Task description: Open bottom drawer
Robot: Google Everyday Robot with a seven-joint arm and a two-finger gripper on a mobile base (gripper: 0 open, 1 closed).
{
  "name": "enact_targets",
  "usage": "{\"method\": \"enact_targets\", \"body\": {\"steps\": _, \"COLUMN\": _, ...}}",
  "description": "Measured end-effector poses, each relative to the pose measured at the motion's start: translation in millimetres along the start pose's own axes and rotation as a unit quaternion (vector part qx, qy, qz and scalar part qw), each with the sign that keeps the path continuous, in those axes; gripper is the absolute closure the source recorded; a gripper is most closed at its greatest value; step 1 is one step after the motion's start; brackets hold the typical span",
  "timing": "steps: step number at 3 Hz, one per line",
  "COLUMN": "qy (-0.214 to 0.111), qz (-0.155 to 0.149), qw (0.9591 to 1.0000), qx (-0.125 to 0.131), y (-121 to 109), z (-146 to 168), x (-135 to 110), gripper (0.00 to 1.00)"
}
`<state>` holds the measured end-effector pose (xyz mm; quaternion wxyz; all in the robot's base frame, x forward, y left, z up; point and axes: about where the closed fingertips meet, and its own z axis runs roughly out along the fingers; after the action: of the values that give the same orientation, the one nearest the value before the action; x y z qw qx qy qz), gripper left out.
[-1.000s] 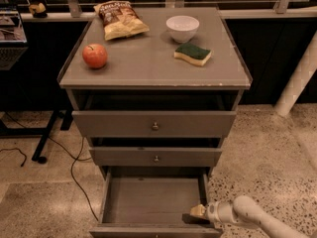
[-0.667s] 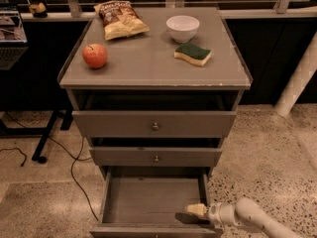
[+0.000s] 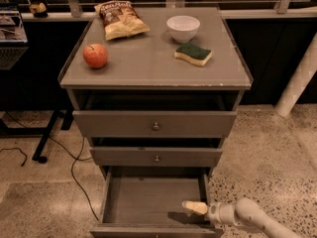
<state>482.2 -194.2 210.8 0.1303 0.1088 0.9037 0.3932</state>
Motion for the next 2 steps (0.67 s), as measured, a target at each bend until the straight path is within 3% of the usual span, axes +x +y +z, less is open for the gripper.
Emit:
{"method": "enact_targets", "body": {"steps": 1, "qy": -0.008, "qz": -0.014, "qw": 0.9998, "qx": -0.01, "y": 9, "z": -5, "x": 3, "gripper": 0.0}}
{"method": "enact_targets", "body": {"steps": 2, "qy": -0.023, "qz": -0.048, "qw": 0.9982, "qx": -0.027, "y": 33, "z": -18, "x": 10, "gripper": 0.0}}
